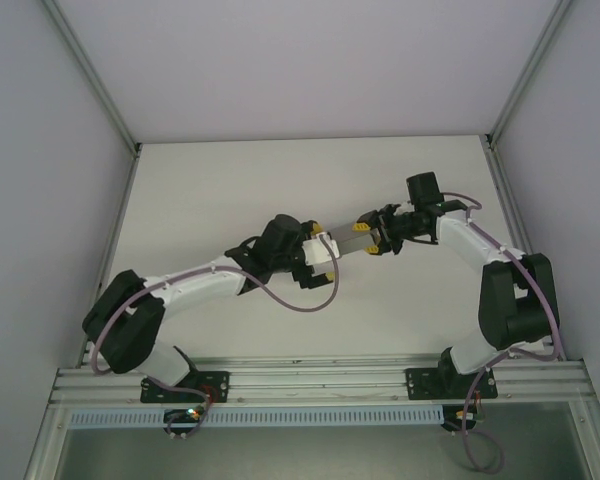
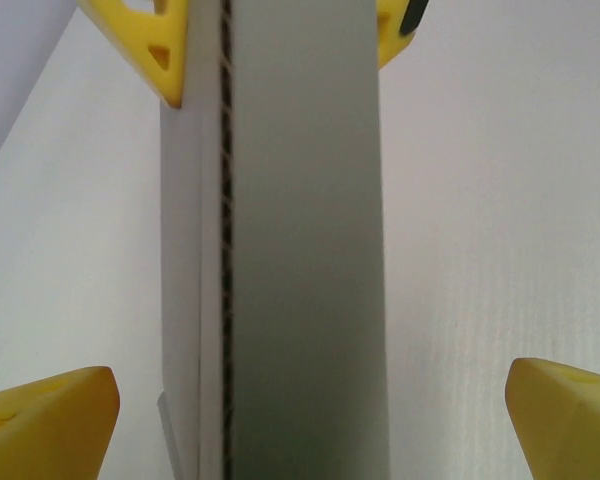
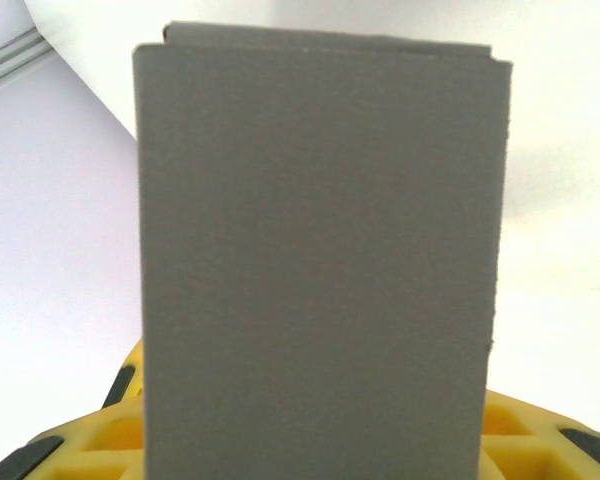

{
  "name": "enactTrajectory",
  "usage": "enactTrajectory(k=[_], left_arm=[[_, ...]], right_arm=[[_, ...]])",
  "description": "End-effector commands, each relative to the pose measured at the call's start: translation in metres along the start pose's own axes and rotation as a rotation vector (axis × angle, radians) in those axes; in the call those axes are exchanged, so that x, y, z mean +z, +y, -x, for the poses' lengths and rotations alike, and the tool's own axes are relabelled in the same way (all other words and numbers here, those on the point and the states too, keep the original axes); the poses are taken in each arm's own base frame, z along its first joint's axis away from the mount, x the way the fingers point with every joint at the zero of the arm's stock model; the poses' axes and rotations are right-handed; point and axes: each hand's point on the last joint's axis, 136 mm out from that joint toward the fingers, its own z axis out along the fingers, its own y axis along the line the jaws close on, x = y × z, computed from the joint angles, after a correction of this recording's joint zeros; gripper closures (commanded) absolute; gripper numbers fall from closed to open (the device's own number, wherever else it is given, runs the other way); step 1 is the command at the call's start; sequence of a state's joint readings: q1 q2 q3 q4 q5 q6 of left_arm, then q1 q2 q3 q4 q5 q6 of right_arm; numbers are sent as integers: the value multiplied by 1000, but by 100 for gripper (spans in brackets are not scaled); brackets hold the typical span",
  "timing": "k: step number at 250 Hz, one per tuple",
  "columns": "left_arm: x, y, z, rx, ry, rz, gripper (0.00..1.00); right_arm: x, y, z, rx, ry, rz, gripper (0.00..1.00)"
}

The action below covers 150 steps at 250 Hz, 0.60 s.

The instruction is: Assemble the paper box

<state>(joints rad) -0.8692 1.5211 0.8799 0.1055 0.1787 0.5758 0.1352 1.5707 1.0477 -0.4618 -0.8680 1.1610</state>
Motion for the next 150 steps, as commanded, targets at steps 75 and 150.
enactTrajectory(k=[75,150], left_arm=[[-3,32,12,56,-43,168,21],[-6,26,19,66,-53,128,53]], right_arm=[[-6,8,-26,81,117,38,61],[-10,11,-32,19,116,42,46]])
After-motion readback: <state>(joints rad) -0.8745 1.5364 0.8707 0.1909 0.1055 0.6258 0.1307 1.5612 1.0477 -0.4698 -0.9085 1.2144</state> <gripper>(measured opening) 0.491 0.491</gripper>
